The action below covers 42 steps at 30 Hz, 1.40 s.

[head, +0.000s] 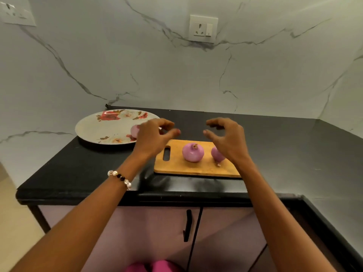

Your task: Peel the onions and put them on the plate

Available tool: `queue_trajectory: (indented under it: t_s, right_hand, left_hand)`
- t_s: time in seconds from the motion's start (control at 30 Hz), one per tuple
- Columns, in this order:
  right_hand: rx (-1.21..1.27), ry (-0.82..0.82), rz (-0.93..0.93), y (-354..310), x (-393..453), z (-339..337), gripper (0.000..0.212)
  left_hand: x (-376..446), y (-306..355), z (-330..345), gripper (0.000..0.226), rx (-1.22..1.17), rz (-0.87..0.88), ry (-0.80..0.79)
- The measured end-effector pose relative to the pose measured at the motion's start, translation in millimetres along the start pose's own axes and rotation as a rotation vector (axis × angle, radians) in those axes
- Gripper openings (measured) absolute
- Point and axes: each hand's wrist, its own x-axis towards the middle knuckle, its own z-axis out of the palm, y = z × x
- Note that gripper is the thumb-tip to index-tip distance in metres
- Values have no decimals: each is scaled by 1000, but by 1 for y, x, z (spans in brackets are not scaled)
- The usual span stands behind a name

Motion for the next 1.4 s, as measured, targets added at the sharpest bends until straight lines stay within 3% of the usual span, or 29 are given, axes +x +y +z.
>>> queue_trajectory:
  t_s: [0.1, 0.23, 0.4, 0.57, 0.7, 0.9, 1.07, 1.2, 1.4]
  right_hand:
    - [129, -33, -101, -44, 18, 32, 19]
    - [97, -355, -143, -84, 52, 103, 34]
    - [-325, -628, -152, -96, 82, 184, 68]
    - [-249, -599, -106, -89, 82, 215, 55]
    - [-137, -486, -89, -92, 81, 195, 56]
    - [-7, -363, 73, -70, 78, 91, 35]
    - [-85, -399, 237, -21, 65, 28, 35]
    - [-103, -516, 326, 0, 52, 23, 34]
    - [-34, -491, 335, 15, 46, 24, 31]
  left_hand:
    - [10, -17, -30, 19, 4, -58, 221]
    - [22, -58, -62, 19, 90, -209, 343]
    - [28, -97, -83, 21, 190, -319, 303]
    - [30, -109, -89, 20, 183, -289, 261]
    - [30, -107, -82, 18, 184, -273, 250]
    - [28, -90, -58, 18, 147, -220, 212]
    - [26, -71, -40, 18, 105, -171, 163]
    - [25, -53, -26, 20, 109, -146, 172]
    - [28, -31, -9, 17, 123, -101, 126]
